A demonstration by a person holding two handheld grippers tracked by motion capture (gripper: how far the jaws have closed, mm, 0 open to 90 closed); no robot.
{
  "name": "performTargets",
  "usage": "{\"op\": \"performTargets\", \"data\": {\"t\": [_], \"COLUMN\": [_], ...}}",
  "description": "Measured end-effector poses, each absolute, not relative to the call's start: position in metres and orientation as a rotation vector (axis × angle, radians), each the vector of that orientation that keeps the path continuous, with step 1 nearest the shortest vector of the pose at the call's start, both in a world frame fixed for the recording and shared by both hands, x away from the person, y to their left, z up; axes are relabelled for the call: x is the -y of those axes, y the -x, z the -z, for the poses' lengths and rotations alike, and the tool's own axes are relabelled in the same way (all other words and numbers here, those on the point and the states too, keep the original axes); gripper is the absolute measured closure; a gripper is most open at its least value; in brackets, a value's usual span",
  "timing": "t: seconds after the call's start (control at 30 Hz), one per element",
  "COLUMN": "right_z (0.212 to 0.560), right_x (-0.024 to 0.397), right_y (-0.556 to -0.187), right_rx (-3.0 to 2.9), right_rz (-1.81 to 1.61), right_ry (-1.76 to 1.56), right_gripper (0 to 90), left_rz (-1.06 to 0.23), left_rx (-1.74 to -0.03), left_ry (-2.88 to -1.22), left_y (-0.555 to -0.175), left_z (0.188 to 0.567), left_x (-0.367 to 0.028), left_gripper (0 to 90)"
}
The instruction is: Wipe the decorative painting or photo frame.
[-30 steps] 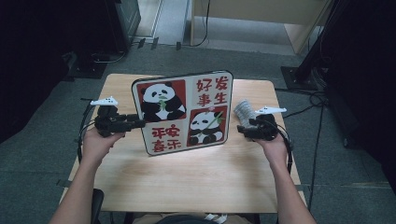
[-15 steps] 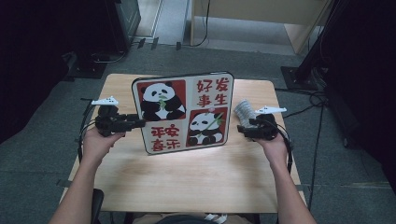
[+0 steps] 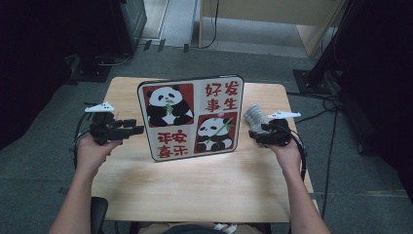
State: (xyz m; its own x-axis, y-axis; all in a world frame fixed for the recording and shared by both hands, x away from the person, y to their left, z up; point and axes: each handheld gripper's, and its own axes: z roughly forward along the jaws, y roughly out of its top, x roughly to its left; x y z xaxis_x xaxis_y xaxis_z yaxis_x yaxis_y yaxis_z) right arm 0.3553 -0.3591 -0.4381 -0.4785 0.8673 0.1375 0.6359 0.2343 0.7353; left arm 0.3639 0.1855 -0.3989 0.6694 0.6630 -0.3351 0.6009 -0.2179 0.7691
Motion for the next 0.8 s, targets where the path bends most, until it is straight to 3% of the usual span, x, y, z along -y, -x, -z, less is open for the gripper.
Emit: {"op": "performTargets", "data": {"t": [0.8], "right_z": [0.439], "right_x": [0.361], "right_y": [-0.356], "right_rx": [-2.212], "right_rz": [-1.089], "right_ry": [-1.406], "right_gripper": [33.1], "left_rz": [-0.174], "left_rx": [-1.11], "left_ry": [-1.9], "left_y": [-0.371], "left_z": [0.411], "left_x": [-0.214], "left_gripper": [37.4]}}
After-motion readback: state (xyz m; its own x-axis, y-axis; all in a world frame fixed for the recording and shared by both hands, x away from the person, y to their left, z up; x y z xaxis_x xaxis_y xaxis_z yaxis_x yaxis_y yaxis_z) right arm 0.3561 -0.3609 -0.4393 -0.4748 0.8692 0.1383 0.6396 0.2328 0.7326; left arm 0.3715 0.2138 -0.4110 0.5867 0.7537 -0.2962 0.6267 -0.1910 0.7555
